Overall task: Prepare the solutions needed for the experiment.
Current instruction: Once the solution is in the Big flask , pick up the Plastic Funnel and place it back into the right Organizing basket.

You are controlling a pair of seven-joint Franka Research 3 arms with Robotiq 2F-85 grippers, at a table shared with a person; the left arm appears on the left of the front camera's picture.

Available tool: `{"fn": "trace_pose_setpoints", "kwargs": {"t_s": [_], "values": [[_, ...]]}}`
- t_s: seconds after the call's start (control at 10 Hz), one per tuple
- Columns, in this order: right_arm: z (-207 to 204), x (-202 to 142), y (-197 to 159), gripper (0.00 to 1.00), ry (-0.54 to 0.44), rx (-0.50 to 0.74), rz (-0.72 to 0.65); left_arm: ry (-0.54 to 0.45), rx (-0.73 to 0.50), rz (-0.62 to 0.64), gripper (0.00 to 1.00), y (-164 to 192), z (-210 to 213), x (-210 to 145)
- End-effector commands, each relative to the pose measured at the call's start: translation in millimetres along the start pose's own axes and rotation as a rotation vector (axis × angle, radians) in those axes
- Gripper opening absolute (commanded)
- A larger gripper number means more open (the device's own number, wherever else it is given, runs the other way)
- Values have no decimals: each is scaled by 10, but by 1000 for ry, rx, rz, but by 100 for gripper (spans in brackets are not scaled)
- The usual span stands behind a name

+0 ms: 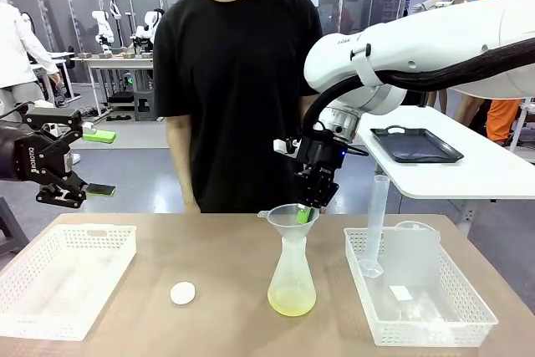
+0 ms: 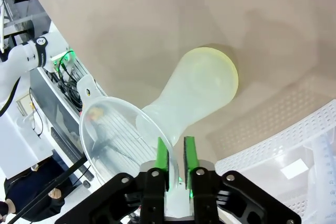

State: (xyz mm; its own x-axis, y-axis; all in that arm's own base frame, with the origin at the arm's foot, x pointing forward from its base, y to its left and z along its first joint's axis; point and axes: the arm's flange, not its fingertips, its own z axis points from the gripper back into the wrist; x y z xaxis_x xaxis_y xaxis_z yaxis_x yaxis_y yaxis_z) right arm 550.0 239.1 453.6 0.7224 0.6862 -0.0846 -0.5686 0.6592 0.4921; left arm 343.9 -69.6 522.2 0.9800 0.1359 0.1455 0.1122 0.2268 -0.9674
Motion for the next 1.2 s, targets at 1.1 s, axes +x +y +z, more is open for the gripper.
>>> {"fn": "trace_pose_setpoints", "kwargs": {"t_s": [1.1], "values": [[101,-24,279,0,8,-52,10,-4,-27,2,100,-34,-22,1]]}}
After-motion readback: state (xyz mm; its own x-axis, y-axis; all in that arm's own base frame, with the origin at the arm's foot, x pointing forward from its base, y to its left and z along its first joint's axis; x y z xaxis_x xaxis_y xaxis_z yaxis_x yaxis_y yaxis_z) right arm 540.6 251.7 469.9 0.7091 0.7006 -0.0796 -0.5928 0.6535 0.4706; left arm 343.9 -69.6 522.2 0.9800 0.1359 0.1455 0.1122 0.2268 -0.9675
